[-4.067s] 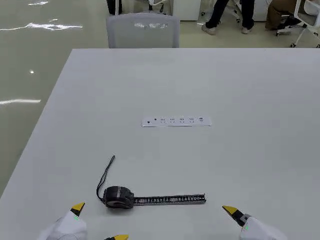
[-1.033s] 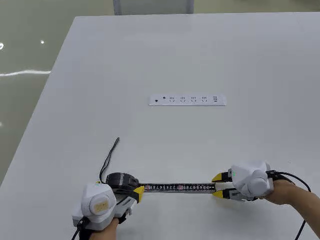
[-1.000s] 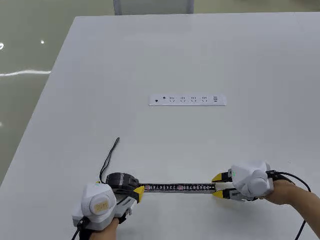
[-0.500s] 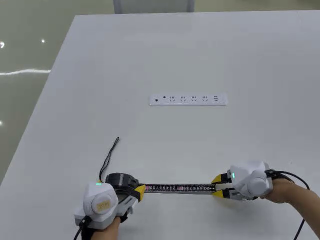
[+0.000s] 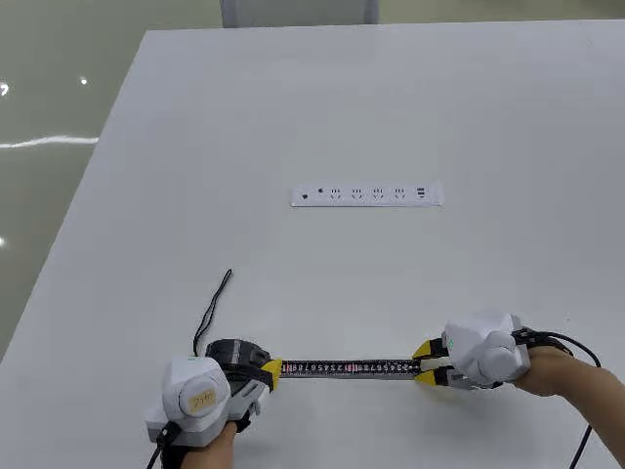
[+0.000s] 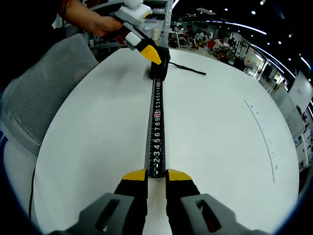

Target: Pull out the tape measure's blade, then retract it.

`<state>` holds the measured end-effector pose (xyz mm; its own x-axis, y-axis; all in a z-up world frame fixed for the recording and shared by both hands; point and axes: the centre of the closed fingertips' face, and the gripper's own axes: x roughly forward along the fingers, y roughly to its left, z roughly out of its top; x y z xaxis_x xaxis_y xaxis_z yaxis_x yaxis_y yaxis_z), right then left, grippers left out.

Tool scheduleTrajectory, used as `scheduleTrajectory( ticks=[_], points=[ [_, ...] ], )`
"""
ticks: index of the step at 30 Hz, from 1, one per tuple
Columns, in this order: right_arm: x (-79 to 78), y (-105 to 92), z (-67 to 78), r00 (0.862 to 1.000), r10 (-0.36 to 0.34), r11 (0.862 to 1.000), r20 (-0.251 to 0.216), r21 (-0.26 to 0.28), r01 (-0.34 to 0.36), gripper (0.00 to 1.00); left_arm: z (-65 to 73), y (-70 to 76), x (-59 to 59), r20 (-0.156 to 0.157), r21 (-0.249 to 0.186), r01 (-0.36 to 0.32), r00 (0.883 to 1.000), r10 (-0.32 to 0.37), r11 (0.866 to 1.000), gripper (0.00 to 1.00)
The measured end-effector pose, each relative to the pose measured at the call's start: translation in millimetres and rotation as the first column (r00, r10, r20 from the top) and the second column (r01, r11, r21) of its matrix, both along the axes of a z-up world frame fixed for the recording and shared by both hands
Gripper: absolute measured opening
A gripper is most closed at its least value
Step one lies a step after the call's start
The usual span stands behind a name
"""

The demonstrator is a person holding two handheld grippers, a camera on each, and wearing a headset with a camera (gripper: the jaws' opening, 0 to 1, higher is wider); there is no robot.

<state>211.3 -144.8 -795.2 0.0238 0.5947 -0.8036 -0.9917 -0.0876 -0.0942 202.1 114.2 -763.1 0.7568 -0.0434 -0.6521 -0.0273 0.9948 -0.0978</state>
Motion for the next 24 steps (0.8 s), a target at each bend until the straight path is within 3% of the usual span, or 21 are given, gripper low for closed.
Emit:
scheduleTrajectory(
  ticks=[7,11,15,18,24],
  points=[
    [-0.7,0.4,3.0,1.0,0.008,1.0,0.015,-0.009,-0.008,0.13,-10.4,6.9,4.3,-0.007,-0.01,-0.042,0.999,0.042,0.999,0.69],
    [-1.5,0.2,5.0,1.0,0.007,1.0,0.018,-0.009,-0.007,0.13,-11.7,12.8,2.4,-0.01,-0.009,-0.07,0.998,0.07,0.998,0.58],
    [-0.2,-0.4,2.1,1.0,0.01,1.0,0.021,-0.009,-0.009,0.13,-11.2,11.0,3.8,-0.012,-0.023,-0.075,0.997,0.075,0.997,0.58],
    [2.5,-2.0,-3.2,1.0,0.008,1.0,0.02,-0.008,-0.008,0.13,-10.4,9.2,4.7,-0.013,-0.01,-0.073,0.997,0.073,0.997,0.58],
    [2.3,-3.0,-4.2,1.0,0.005,1.0,0.019,-0.006,-0.005,0.13,-6.1,7.5,3.8,0.004,0.06,-0.066,0.998,0.066,0.996,0.56]
  ],
)
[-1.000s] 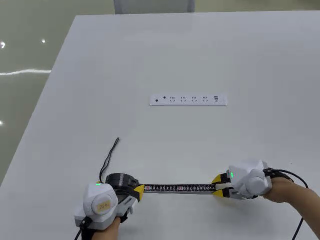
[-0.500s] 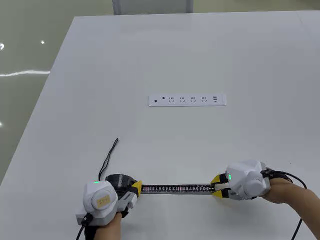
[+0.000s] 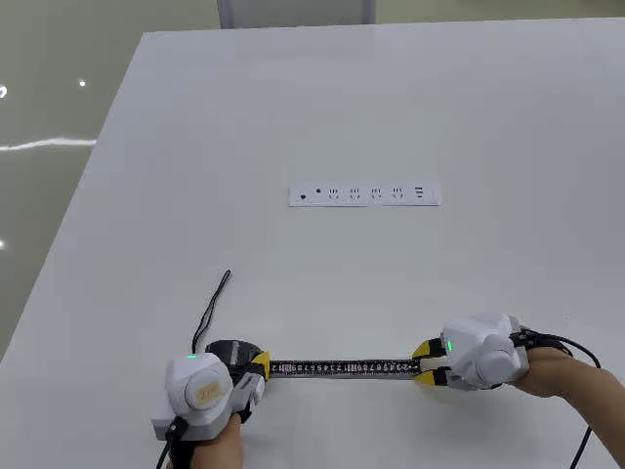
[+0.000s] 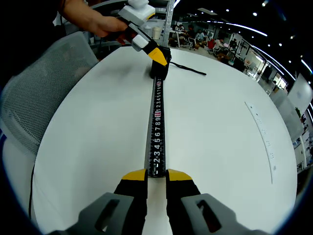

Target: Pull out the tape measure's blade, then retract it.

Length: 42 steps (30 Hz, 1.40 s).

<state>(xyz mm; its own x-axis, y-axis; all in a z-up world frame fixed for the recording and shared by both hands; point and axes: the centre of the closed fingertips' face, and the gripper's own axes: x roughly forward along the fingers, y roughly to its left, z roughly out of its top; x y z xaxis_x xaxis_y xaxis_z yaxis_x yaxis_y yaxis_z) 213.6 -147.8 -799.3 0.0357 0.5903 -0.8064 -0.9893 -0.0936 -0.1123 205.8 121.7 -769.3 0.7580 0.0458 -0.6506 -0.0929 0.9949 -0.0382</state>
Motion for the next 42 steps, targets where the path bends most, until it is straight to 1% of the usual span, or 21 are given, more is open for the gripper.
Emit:
scheduleTrajectory(
  ticks=[3,5,7,9,14,15,17,19,21,23,24,25,30,33,35,37,40,42],
  points=[
    [-3.6,1.5,4.9,1.0,0.0,1.0,0.001,0.001,0.0,0.13,3.9,-2.0,-1.3,0.005,0.022,0.003,1.0,-0.003,1.0,0.55],
    [-2.1,0.9,3.0,1.0,0.0,1.0,0.003,0.004,0.0,0.13,4.9,-2.8,-1.3,0.0,0.041,0.01,1.0,-0.01,0.999,0.55],
    [-1.5,0.7,3.1,1.0,-0.001,1.0,0.004,0.008,0.001,0.13,3.7,-2.2,-1.2,-0.006,0.044,0.011,1.0,-0.011,0.999,0.55],
    [-1.6,1.0,4.7,1.0,-0.002,1.0,0.006,0.011,0.002,0.13,1.4,-2.4,-0.9,-0.011,0.064,0.022,1.0,-0.022,0.998,0.55],
    [-0.1,1.4,5.2,1.0,0.002,1.0,0.014,0.013,-0.002,0.13,1.5,-2.0,-1.3,-0.02,0.071,0.023,1.0,-0.022,0.997,0.55],
    [0.4,1.3,5.4,1.0,0.002,1.0,0.016,0.015,-0.002,0.13,1.1,-1.8,-1.1,-0.023,0.079,0.027,0.999,-0.026,0.996,0.55],
    [0.9,1.5,6.3,1.0,0.002,1.0,0.018,0.018,-0.002,0.13,0.4,-1.6,-1.1,-0.026,0.076,0.021,0.999,-0.019,0.997,0.55],
    [0.3,2.0,9.0,1.0,0.003,1.0,0.021,0.02,-0.003,0.13,1.3,-2.0,-1.4,-0.028,0.084,0.021,0.999,-0.019,0.996,0.55],
    [0.9,2.0,8.6,1.0,0.002,1.0,0.023,0.021,-0.003,0.13,-0.5,-1.7,-1.0,-0.029,0.092,0.022,0.999,-0.019,0.996,0.56],
    [-0.8,2.7,12.6,1.0,0.003,1.0,0.025,0.022,-0.004,0.13,-0.8,-1.9,-1.0,-0.034,0.104,0.023,0.999,-0.02,0.994,0.56],
    [-0.7,2.6,11.7,1.0,0.003,1.0,0.024,0.023,-0.004,0.13,-0.9,-1.5,-1.2,-0.035,0.103,0.02,0.999,-0.016,0.994,0.56],
    [-0.3,2.4,11.4,1.0,0.003,1.0,0.026,0.024,-0.003,0.13,0.1,-2.5,-2.0,-0.038,0.118,0.027,0.999,-0.023,0.993,0.56],
    [-1.8,3.2,18.3,1.0,0.0,1.0,0.029,0.03,-0.001,0.13,3.6,-1.8,-3.4,-0.025,0.111,0.015,1.0,-0.012,0.994,0.56],
    [-2.6,3.5,20.7,1.0,0.0,0.999,0.031,0.034,-0.001,0.13,3.1,-1.6,-2.9,-0.026,0.108,0.013,1.0,-0.01,0.994,0.56],
    [-1.5,2.9,17.9,1.0,-0.002,0.999,0.028,0.033,0.001,0.13,3.3,-1.6,-2.9,-0.028,0.109,0.016,1.0,-0.013,0.994,0.55],
    [-1.2,2.8,17.9,1.0,0.0,1.0,0.03,0.031,-0.001,0.13,3.7,-1.7,-3.1,-0.029,0.111,0.02,0.999,-0.017,0.994,0.55],
    [-0.7,3.0,18.3,1.0,0.0,0.999,0.03,0.032,-0.001,0.13,4.9,-1.9,-3.4,-0.019,0.11,0.02,1.0,-0.018,0.994,0.55],
    [-1.1,3.2,19.2,1.0,0.001,0.999,0.029,0.032,-0.002,0.13,4.5,-1.6,-3.1,-0.023,0.108,0.022,1.0,-0.02,0.994,0.55]
  ],
)
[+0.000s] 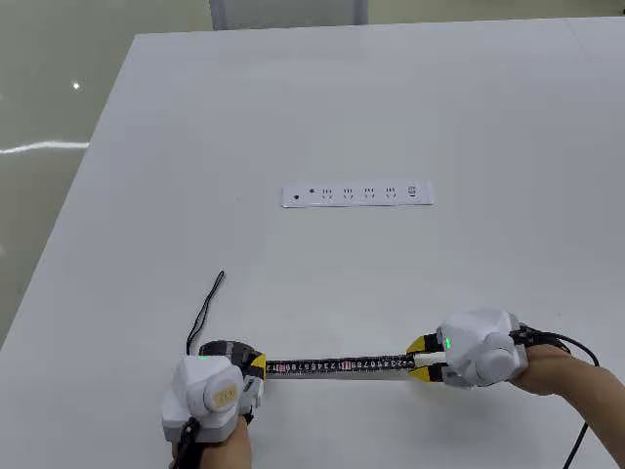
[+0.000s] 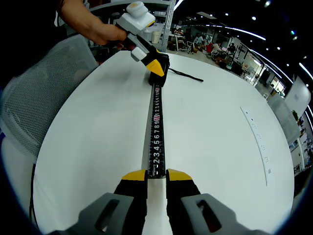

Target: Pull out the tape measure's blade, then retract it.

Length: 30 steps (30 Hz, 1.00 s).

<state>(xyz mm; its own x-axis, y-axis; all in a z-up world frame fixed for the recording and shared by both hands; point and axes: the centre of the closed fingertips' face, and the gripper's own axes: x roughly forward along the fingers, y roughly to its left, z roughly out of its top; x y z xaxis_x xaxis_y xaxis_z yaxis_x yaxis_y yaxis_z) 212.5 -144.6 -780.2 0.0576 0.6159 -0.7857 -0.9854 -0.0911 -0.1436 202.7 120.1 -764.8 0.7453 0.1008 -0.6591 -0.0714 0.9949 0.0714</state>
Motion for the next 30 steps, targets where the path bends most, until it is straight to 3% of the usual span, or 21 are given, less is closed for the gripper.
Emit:
scheduleTrajectory(
  ticks=[16,30],
  points=[
    [-0.6,3.7,2.6,1.0,0.006,1.0,0.006,0.007,-0.006,0.13,-6.1,3.0,1.1,-0.012,-0.035,0.005,1.0,-0.005,0.999,0.55],
    [-3.6,9.4,7.5,1.0,0.011,1.0,0.007,0.01,-0.011,0.13,1.3,0.9,-1.9,-0.018,-0.059,0.013,1.0,-0.014,0.998,0.55]
  ],
)
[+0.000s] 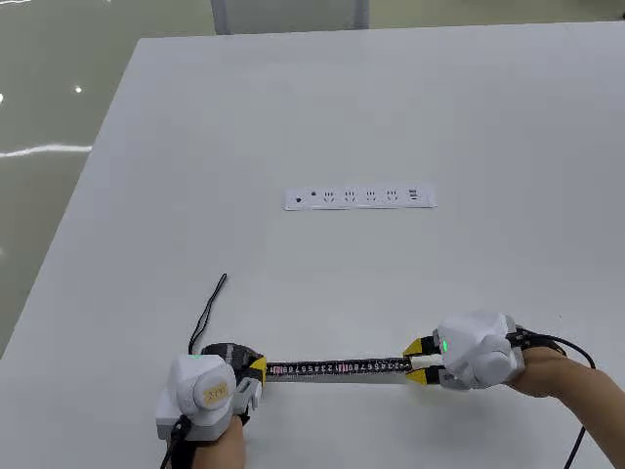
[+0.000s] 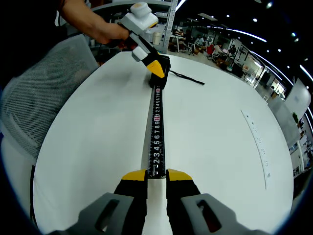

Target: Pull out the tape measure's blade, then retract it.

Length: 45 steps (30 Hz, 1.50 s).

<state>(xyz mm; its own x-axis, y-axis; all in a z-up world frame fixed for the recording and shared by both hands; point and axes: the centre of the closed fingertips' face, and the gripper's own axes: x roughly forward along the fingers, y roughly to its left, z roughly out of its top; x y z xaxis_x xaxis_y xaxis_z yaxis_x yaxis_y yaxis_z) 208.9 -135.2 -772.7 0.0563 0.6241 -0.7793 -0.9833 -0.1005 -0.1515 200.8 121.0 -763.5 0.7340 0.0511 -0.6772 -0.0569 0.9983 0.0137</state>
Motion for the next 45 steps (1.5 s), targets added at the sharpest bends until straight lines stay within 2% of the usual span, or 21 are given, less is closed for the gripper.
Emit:
scheduleTrajectory(
  ticks=[11,16,25,31,45],
  points=[
    [-2.4,1.7,2.4,1.0,0.006,1.0,-0.001,-0.001,-0.006,0.13,5.8,-1.4,-2.1,-0.007,-0.013,0.009,1.0,-0.009,1.0,0.55],
    [-1.1,2.2,-3.9,1.0,0.01,1.0,-0.002,-0.001,-0.01,0.13,7.5,-1.0,-2.2,-0.011,-0.028,0.007,1.0,-0.008,1.0,0.55],
    [0.4,7.5,-9.2,1.0,0.015,1.0,-0.006,0.008,-0.015,0.13,-2.3,2.7,1.4,-0.021,-0.04,0.014,1.0,-0.015,0.999,0.55],
    [2.5,9.1,-19.1,1.0,0.018,1.0,-0.008,0.01,-0.018,0.13,-5.6,4.0,2.6,-0.022,-0.044,0.019,1.0,-0.02,0.999,0.55],
    [0.6,13.0,-9.6,1.0,0.02,1.0,-0.005,0.01,-0.02,0.13,-1.6,2.6,0.7,-0.033,-0.051,0.017,0.999,-0.019,0.999,0.55]
  ],
)
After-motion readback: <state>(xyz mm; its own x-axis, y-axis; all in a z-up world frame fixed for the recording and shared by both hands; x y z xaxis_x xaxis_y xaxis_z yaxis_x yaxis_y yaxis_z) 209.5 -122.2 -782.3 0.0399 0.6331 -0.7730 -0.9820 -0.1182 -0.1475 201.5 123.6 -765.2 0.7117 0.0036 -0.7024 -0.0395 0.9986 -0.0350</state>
